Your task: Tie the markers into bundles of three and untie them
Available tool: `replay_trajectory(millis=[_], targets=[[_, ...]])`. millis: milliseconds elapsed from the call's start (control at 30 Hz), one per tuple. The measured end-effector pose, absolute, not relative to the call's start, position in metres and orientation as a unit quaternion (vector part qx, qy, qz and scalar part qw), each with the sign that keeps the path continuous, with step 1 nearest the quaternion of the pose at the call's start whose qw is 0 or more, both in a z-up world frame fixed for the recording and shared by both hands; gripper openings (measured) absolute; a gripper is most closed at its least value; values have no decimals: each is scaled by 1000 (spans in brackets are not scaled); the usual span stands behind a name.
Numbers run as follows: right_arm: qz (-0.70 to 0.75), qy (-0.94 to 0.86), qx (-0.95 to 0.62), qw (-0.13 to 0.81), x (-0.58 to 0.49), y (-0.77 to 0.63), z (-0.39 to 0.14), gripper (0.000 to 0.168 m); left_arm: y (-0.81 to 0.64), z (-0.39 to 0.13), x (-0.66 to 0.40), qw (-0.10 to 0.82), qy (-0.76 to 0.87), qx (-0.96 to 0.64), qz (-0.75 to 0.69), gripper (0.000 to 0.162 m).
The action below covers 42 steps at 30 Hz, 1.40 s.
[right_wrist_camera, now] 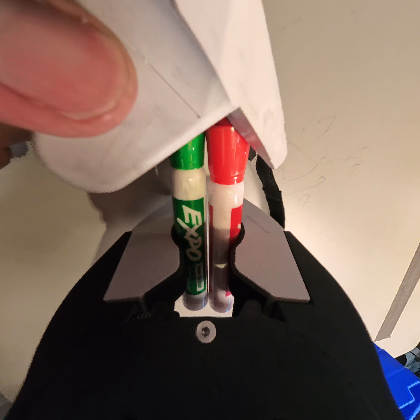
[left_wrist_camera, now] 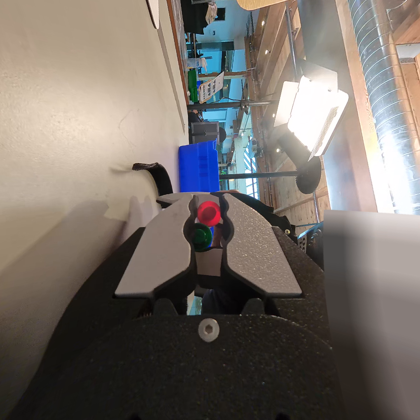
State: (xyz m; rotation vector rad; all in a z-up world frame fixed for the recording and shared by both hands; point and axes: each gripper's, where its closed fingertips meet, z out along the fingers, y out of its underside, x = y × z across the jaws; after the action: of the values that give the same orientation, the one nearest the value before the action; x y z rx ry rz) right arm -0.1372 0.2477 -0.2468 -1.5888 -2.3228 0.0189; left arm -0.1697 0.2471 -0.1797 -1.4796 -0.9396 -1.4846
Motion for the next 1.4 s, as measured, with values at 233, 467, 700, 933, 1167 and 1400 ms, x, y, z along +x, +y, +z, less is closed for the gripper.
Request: replay_trajectory(millis=[233, 467, 700, 933, 1167, 1400], targets=[[2, -816, -554, 162, -136, 249, -247, 42, 249, -181, -166, 406, -379, -580, -596, 19], [3, -818, -551, 162, -139, 247, -247, 41, 249, -180, -163, 406, -379, -577, -599, 19], [6, -820, -550, 157, -140, 245, -249, 41, 248, -182, -163, 406, -377, -581, -596, 19], [30, -814, -561, 145, -142, 242, -250, 40, 249, -180, -163, 423, -318, -614, -585, 23], [52, -802, -577, 144, -143, 247, -247, 40, 239, -163, -212, 529, -229, -678, -456, 66], [89, -785, -594, 152, -144, 252, -249, 40, 254, -120, -327, 659, -20, -738, -143, 100]])
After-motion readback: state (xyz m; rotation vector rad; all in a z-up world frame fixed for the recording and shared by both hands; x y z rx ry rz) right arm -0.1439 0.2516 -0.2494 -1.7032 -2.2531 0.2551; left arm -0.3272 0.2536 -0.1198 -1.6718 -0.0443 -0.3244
